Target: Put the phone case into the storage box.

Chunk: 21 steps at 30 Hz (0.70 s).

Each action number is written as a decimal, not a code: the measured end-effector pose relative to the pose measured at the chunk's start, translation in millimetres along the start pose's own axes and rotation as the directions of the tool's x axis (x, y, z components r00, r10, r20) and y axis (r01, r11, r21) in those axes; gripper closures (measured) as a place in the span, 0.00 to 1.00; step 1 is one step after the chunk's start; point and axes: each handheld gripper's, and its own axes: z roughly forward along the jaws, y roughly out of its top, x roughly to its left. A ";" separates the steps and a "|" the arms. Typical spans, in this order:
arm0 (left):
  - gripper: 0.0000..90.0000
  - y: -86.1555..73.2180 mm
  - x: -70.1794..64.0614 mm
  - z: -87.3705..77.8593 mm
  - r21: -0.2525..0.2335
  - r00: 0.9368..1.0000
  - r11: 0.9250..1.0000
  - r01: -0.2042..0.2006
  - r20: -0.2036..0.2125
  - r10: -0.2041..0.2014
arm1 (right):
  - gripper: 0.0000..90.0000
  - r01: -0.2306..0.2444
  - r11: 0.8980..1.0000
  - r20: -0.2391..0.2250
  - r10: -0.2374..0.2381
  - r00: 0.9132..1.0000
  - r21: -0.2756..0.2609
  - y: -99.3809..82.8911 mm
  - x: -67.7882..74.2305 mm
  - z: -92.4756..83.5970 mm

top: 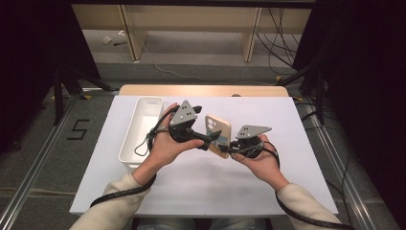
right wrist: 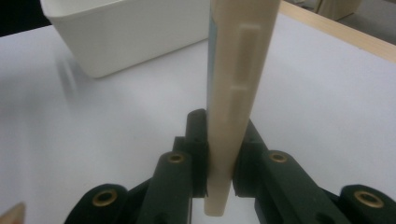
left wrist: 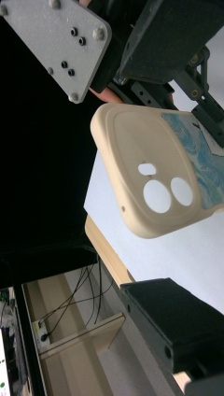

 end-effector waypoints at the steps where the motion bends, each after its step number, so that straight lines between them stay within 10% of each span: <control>1: 0.00 -0.6 -0.9 0.8 -0.003 1.000 1.000 0.005 0.000 -0.005 | 0.89 -0.004 1.000 0.009 0.004 1.000 -0.002 0.2 0.3 0.4; 21: 0.00 -7.1 -8.5 11.4 -0.022 0.995 0.999 0.043 -0.090 -0.044 | 0.89 -0.053 0.998 0.062 0.054 0.997 -0.024 3.6 9.6 12.1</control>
